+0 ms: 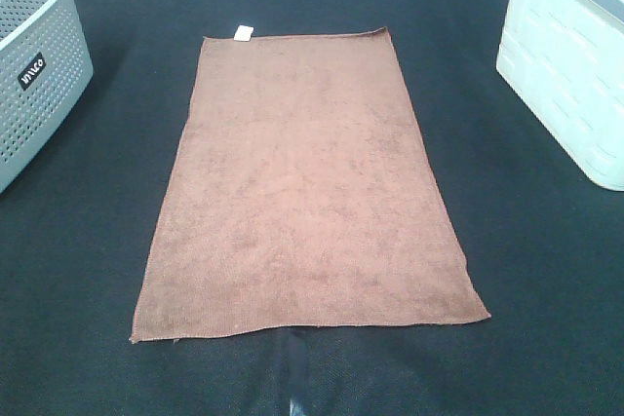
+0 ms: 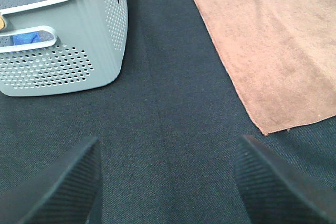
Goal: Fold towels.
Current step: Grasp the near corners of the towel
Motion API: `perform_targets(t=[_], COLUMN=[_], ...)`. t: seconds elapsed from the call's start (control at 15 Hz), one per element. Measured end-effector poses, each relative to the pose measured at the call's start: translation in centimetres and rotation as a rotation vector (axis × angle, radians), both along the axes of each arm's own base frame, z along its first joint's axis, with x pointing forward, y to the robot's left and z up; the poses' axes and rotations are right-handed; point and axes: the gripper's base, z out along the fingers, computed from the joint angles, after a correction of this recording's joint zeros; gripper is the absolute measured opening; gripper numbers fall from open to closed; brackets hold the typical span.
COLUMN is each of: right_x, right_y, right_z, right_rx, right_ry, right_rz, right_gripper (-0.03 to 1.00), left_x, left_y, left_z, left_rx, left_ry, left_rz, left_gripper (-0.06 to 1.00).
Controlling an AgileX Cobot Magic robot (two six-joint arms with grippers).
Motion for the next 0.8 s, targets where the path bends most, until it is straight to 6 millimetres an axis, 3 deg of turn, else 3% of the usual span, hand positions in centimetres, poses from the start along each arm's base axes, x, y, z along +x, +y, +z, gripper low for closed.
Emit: perform_targets(t=[0.8], right_x=[0.00], right_y=[0.00], right_z=[0.00], right_rx=[0.000], right_ry=[0.000], right_rz=[0.000], right_gripper=[0.75], left_x=[0.00], left_y=[0.00], left_z=[0.00], left_rx=[0.000], left_ry=[0.000], left_rz=[0.000], left_gripper=[0.69])
